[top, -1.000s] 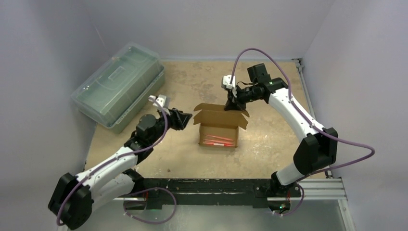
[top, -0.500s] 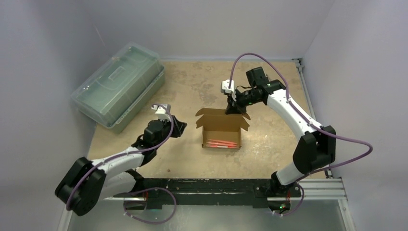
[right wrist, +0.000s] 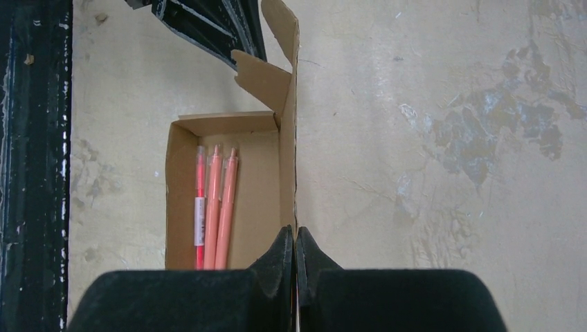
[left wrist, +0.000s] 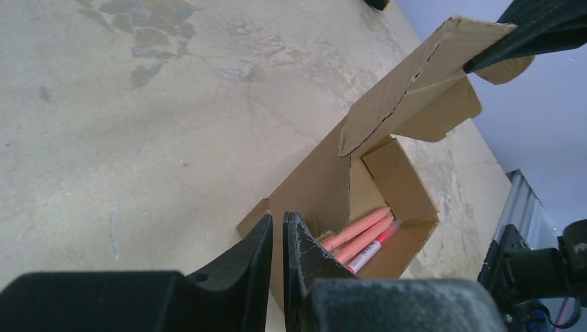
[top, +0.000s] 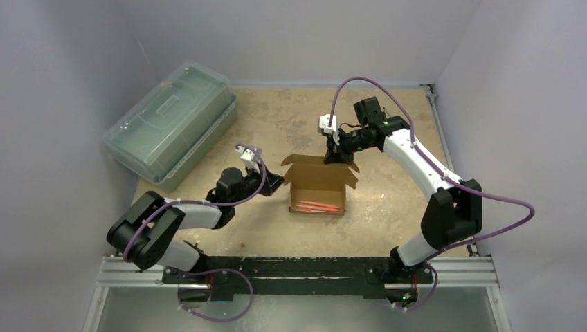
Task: Fold the paper box
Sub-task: Close the paper box at the center of the board.
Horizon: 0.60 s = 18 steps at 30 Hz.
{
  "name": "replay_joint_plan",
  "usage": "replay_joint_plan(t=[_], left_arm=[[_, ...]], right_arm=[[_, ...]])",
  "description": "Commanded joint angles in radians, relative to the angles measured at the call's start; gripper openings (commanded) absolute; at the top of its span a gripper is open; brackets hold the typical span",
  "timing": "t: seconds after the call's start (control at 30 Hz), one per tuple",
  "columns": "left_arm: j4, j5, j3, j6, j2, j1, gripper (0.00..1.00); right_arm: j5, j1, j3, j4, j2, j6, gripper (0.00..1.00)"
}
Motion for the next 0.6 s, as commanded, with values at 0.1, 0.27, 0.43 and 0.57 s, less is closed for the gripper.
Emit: replay_joint_plan(t=[0.1, 0.27, 0.43, 0.57], left_arm=[[0.179, 0.119, 0.045, -0.018, 0.088, 0.007, 0.10], [0.187, 0.137, 0.084, -0.010, 0.143, 0.007, 0.11], [0.208, 0.134, 0.105, 0.022, 0.178, 0.007, 0.14], [0.248, 0.149, 0.105, 0.045, 0.204, 0.007, 0.15]], right_arm=[[-0.010, 0.003, -0.011, -0.001, -0.013, 0.004, 0.00], [-0.019, 0.003, -0.012, -0.016, -0.013, -0.010, 0.00], [-0.036, 0.003, -0.012, -0.040, -0.010, -0.036, 0.00], [-0.041, 0.002, -0.013, -0.049, -0.015, -0.049, 0.00]])
